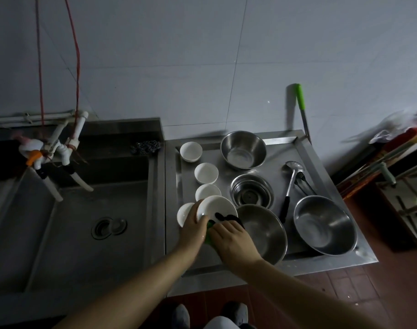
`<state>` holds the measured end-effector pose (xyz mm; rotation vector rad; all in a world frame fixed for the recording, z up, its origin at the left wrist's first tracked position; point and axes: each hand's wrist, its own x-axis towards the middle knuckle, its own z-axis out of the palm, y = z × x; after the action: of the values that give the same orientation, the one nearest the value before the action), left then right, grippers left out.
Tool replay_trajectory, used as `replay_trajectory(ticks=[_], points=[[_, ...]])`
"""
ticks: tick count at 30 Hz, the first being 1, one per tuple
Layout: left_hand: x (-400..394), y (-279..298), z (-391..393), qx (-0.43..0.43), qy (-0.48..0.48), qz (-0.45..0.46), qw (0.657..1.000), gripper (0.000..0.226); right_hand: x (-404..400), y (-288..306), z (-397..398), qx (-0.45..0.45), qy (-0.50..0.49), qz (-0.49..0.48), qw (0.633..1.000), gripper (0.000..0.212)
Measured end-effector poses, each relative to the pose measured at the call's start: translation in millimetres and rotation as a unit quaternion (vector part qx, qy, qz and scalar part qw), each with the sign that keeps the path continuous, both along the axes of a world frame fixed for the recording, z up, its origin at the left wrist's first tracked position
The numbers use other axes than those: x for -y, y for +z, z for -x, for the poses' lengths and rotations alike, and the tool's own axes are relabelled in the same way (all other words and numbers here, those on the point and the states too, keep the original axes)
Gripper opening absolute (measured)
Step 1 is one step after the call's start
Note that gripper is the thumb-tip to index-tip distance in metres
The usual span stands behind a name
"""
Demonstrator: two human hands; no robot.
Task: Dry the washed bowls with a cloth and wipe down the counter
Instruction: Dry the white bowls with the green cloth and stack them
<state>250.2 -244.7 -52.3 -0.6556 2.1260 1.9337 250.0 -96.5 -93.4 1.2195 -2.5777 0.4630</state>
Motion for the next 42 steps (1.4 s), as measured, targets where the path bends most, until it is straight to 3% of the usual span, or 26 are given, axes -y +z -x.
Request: replay_trajectory(ticks=[2, 6, 8, 10, 13, 16, 19, 24, 27, 29, 31, 33, 35, 38, 40, 42], points=[[7, 7, 6, -0.002, -0.052, 0.038, 0.998, 0.036, -2, 1, -5, 0.010, 0.010, 0.015, 1.000, 0.021], [36, 21, 21, 0.079, -0.212, -0.002, 0.974, 0.042, -40, -9, 7, -0.026, 0.142, -0.039, 0.989, 0.022], [37, 18, 25, 0.120, -0.245, -0.019, 0.962, 0.045, -52, -11, 20, -0.038, 0.197, -0.071, 0.977, 0.024], [33, 12, 26, 0.126, -0.190, -0.039, 0.973, 0.041, -49, -5, 27, -0.032, 0.180, -0.107, 0.977, 0.031], [16, -3, 16, 0.101, -0.038, -0.115, 0.987, 0.042, -34, 7, 27, 0.006, 0.064, -0.078, 0.995, 0.025], [0, -5, 6, 0.054, 0.010, -0.126, 0.990, 0.043, -15, 5, 19, 0.020, 0.014, -0.046, 0.999, 0.023], [11, 1, 12, 0.060, -0.057, -0.056, 0.995, 0.040, -13, 0, 12, 0.033, 0.039, -0.017, 0.999, 0.025], [42, 15, 28, 0.171, -0.237, -0.041, 0.956, 0.039, -48, -4, 26, -0.051, 0.228, -0.061, 0.970, 0.016], [31, 11, 22, 0.142, -0.144, -0.067, 0.977, 0.033, -43, -1, 32, -0.030, 0.165, -0.101, 0.981, 0.022], [17, 0, 13, 0.104, -0.053, -0.121, 0.986, 0.037, -28, 6, 27, 0.004, 0.084, -0.076, 0.994, 0.021], [5, -3, 7, 0.086, 0.002, -0.102, 0.991, 0.037, -13, 6, 20, 0.024, 0.045, -0.050, 0.997, 0.024], [7, -4, 10, 0.092, -0.025, -0.028, 0.995, 0.034, -8, 3, 14, 0.038, 0.056, -0.037, 0.997, 0.028], [23, 0, 18, 0.114, -0.128, -0.004, 0.985, 0.031, -18, 2, 13, 0.021, 0.122, -0.031, 0.992, 0.026], [49, 4, 26, 0.197, -0.251, -0.047, 0.947, 0.058, -41, 3, 22, -0.025, 0.243, -0.067, 0.967, 0.021], [49, 2, 25, 0.209, -0.252, -0.047, 0.944, 0.055, -47, -1, 30, -0.027, 0.252, -0.117, 0.960, 0.014], [38, -4, 20, 0.177, -0.162, -0.071, 0.968, 0.043, -42, -3, 33, -0.003, 0.183, -0.133, 0.974, 0.021]])
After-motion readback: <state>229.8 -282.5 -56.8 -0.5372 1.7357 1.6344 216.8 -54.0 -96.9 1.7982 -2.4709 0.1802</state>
